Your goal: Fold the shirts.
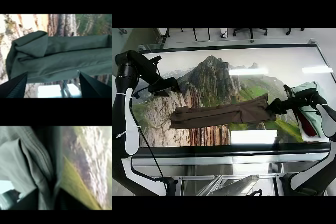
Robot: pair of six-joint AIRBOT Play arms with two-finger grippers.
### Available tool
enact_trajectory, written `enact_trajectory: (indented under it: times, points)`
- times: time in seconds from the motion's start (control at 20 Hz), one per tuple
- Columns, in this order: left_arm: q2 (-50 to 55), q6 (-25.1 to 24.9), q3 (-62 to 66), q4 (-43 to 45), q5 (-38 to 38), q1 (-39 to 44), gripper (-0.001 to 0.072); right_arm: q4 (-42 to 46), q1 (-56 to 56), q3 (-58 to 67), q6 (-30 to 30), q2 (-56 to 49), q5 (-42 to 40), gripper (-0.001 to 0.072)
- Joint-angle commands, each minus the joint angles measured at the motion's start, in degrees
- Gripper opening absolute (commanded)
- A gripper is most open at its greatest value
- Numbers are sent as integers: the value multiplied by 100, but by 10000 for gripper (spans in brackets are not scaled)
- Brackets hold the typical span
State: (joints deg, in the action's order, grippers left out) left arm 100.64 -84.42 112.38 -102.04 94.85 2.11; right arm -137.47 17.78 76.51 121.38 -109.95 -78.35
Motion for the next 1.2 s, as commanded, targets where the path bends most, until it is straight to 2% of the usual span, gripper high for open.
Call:
enact_trajectory:
  times: [0.0, 0.05, 0.1, 0.35, 0.65, 0.9, 1.15]
  points:
    - [-2, 2, -4, 2, -245, 433, 474, -39, -136, 153, 31, -15, 74, 70]
    - [15, 0, -4, 0, -328, 557, 185, -35, -151, 245, 9, -7, 11, 25]
    - [33, -7, -4, -2, -468, 708, 19, -39, -166, 328, -70, 33, -31, 25]
    - [551, -2, -4, -68, -1403, 1904, 16, -37, -173, 417, -225, 890, -162, 23]
    - [1974, -11, 11, -1287, -2533, 3368, 16, -39, -170, 940, -297, 2614, -782, 23]
    - [2531, 7, 9, -2319, -3370, 3770, 16, -39, -229, 1569, -463, 3265, -1025, 23]
    - [2374, 13, 13, -3012, -3884, 3711, 16, -15, -229, 1556, -529, 3206, -1294, 24]
